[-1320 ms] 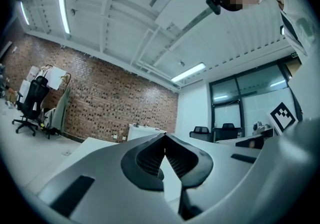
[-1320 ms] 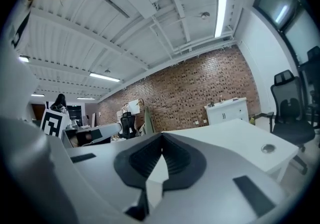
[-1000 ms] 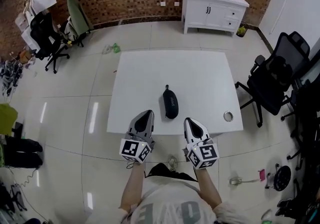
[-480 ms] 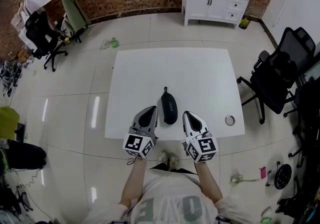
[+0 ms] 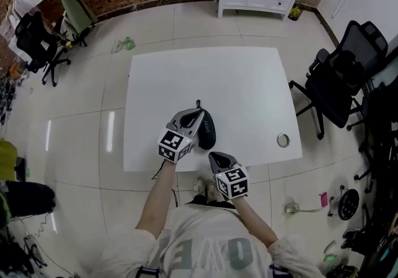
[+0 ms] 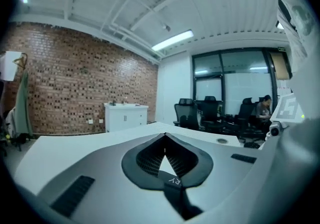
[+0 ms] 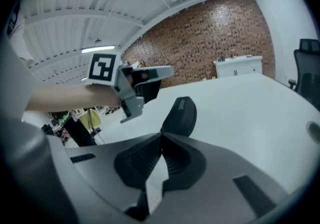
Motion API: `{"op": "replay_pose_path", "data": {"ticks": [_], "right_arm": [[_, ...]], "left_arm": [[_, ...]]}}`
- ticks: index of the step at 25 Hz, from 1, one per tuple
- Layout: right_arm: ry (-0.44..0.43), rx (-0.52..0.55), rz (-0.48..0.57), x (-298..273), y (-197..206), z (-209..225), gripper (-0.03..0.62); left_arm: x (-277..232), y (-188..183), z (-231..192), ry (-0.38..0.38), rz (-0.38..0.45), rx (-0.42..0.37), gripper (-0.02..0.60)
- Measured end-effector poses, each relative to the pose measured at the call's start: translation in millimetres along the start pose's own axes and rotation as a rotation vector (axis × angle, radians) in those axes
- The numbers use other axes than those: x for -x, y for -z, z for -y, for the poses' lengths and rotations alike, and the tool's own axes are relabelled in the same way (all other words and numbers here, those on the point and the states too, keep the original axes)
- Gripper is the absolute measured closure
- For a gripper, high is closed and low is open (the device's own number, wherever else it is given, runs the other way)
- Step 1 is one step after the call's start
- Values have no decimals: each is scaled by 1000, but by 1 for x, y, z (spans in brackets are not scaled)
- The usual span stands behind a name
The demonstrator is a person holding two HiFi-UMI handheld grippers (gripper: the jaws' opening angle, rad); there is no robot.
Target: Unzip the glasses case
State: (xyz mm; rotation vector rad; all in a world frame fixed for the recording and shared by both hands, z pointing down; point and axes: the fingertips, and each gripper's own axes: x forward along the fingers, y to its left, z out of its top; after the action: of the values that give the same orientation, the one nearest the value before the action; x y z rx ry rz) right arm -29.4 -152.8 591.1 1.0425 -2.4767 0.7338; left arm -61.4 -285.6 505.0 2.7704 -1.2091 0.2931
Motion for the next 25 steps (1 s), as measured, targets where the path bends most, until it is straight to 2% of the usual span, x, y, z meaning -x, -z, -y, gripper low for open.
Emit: {"op": "replay_pose_path", "data": {"ticks": [4,12,15,18,23,25], "right_arm": [[-27,-12,-95,-20,21,-5,597],[-28,-14,-123,-40,17,2,597],[-19,24,-137,-40,13,3,597],[24,67,-140,-33,8,16,597],[134,73,-114,-23,0,58,597],[167,107,-107,-23,-7,70,597]], "left_arm": [[-36,26,9,112,-129,-35,580],[-44,70,16,177,-264,-15,580],[-40,71,12,164,-248,33,580],[-40,71,10,138,-262,0,580],[-23,76,0,93,-304,-3,580],[-13,76,-3,74,-315,-13,580]]}}
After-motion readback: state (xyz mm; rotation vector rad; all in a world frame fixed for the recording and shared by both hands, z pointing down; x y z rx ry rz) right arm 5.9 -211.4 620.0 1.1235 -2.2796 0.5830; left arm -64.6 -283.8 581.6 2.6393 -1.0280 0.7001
